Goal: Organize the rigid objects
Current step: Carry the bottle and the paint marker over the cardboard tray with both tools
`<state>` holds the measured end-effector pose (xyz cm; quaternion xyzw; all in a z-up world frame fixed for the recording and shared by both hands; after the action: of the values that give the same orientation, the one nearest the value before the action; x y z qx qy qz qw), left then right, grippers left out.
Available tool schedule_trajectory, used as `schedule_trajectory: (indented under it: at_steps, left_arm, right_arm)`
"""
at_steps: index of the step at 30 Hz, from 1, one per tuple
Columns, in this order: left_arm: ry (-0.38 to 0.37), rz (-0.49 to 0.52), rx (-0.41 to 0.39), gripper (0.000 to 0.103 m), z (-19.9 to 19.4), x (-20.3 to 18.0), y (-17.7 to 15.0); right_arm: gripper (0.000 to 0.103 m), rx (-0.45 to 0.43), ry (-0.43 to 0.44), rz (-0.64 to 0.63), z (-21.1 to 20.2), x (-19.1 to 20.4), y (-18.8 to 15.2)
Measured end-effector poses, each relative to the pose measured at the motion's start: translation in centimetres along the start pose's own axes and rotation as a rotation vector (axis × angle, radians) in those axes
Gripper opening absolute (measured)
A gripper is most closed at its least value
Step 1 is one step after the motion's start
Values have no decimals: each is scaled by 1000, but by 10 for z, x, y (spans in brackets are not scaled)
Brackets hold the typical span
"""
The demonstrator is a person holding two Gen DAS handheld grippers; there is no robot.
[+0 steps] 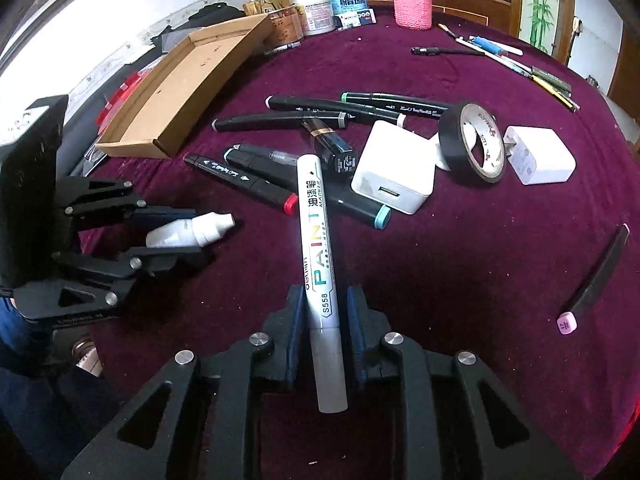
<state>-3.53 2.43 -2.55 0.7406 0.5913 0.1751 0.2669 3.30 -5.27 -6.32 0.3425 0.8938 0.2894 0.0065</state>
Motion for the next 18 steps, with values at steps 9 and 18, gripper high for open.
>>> schedule_trajectory:
  at_steps: [9, 18]
  left_arm:
    - [-20, -75, -109, 23, -30, 17, 13]
    - [14, -165, -194, 23, -63, 52, 20]
  right_arm:
    - [13, -68, 142, 77, -22, 11, 10]
    - [13, -136, 218, 54, -32, 44, 40]
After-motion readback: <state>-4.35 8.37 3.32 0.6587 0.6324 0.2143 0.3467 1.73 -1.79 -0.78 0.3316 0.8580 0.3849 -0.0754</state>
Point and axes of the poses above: each gripper's, at about its wrist camera, not at the fingertips, and z roughly the way its jaws point, x to its left, y to its top, the point moved 6 cm from there along z, roughly the way its jaws point, and after that the axes turned 2 degrees about -z, right-handed, at the moved point
